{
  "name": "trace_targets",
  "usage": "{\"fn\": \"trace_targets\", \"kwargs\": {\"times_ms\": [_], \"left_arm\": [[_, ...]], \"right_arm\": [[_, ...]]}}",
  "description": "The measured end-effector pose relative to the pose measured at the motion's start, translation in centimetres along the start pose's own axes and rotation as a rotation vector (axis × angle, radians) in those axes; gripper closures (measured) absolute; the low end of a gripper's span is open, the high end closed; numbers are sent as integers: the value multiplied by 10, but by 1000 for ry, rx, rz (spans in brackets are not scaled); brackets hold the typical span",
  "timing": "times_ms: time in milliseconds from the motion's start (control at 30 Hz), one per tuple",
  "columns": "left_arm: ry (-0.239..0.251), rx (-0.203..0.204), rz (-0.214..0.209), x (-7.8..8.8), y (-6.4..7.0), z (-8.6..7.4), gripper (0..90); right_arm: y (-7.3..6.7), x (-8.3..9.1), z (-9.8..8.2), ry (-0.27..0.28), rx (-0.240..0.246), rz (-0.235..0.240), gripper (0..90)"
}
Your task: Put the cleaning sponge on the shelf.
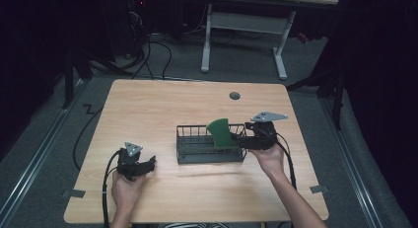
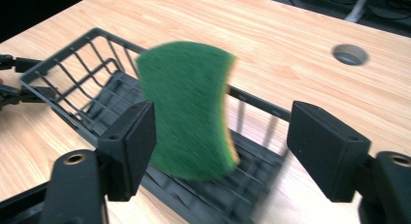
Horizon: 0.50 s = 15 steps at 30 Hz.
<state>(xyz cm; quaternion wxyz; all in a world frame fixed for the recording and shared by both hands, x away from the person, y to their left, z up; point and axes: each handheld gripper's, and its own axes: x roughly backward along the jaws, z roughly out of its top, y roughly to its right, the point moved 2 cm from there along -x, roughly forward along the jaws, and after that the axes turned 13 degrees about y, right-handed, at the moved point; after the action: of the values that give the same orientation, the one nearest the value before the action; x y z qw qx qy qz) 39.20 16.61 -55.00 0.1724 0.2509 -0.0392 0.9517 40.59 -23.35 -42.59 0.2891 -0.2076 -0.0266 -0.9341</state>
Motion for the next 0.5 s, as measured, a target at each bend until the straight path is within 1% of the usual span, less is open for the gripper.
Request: {"fn": "trace_targets", "kwargs": {"times_ms": [67,133,200,267,400,500], "left_arm": [[0,0,1,0,0,0,253],[0,0,1,0,0,0,253],[0,0,1,0,0,0,253],[0,0,2,0,0,0,253],[2,3,3,0,0,0,253],[2,3,4,0,0,0,253]], "right_arm": [[7,10,-3,31,-10,-22,321],[16,18,-7,40,-29,-41,341],[24,26,-10,48,-31,-66,359],[32,34,-14,65,-47,-91,368],[48,45,-24,67,-76,-129,373],[59,55,-32,79,-114,-150,374]]}}
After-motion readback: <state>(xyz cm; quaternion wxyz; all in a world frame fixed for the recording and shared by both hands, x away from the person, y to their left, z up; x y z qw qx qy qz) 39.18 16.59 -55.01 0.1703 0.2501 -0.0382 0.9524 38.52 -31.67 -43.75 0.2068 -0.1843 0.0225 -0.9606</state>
